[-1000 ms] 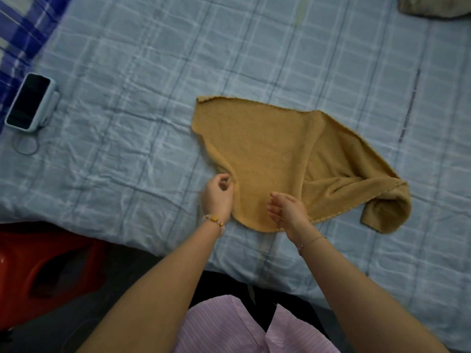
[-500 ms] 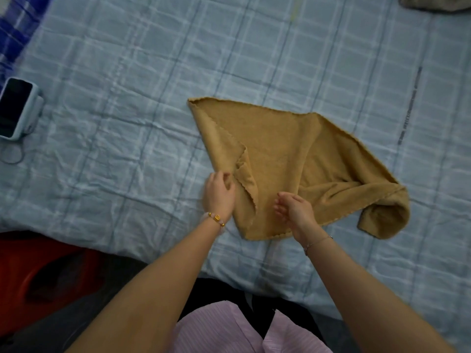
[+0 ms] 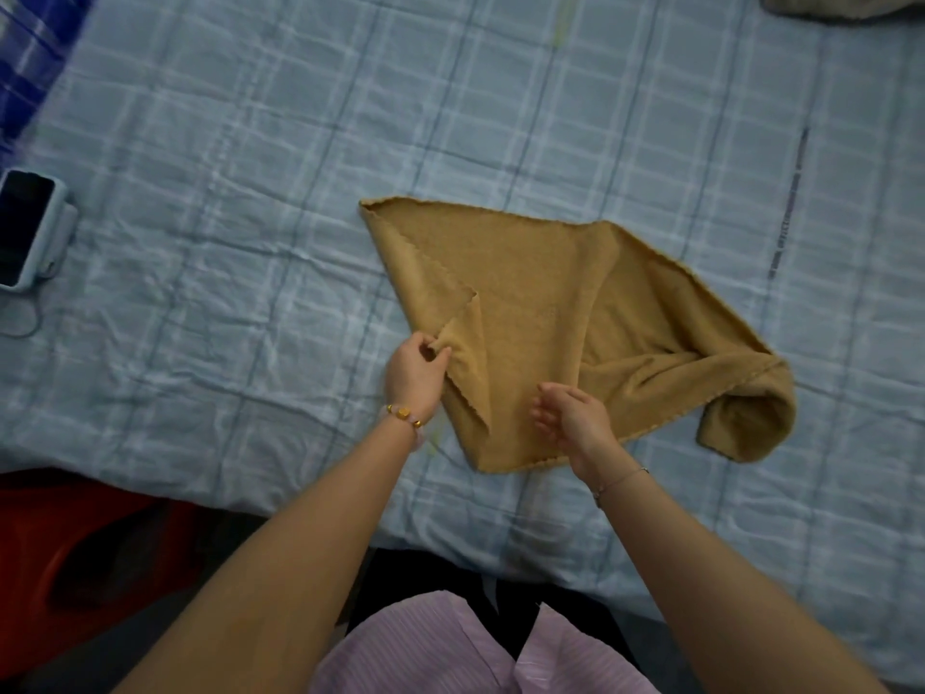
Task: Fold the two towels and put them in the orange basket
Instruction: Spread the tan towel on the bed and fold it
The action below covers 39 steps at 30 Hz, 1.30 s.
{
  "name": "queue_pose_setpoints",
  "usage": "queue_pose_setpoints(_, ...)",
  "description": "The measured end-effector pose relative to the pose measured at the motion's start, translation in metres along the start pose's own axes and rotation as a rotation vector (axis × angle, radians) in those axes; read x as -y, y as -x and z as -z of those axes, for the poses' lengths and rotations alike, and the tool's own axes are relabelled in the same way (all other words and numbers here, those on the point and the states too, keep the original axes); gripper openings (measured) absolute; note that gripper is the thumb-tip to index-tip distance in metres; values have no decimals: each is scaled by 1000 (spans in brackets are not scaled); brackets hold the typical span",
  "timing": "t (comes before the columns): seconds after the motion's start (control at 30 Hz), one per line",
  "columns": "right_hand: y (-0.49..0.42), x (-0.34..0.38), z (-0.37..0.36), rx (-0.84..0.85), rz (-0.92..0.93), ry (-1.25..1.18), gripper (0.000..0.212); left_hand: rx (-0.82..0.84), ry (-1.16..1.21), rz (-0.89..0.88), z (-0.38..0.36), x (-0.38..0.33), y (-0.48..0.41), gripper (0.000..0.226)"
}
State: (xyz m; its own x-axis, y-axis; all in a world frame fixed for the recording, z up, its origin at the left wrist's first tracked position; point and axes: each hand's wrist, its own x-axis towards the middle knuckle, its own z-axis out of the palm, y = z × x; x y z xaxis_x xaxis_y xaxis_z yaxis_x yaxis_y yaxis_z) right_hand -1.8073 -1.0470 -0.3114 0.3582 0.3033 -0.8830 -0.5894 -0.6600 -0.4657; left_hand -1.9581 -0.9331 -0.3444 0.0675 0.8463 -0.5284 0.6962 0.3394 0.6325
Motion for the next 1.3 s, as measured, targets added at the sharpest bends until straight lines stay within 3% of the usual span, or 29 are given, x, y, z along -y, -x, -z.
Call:
queue_pose_setpoints(0.27, 15, -13, -18, 33, 1, 39, 7, -208, 124, 203, 60, 61, 31, 11)
queue_pose_setpoints(0.63, 38, -41, -32, 71, 22, 89, 8, -259, 275, 393, 80, 113, 66, 19)
queue_pose_setpoints(0.73, 40, -43, -29, 68, 27, 78, 7, -272, 193, 358, 80, 111, 68, 19)
queue_pose_setpoints(0.9, 43, -41, -22, 60, 33, 32, 5, -253, 15, 146, 72, 93, 66, 15)
queue_pose_setpoints(1.07, 43, -39, 4, 32, 42, -46, 6, -72, -52, -36, 34, 52, 69, 11)
queue_pose_setpoints(1.3, 29, -33, 80, 1, 33, -154, 8, 176, -95, -157, -46, -4, 93, 2)
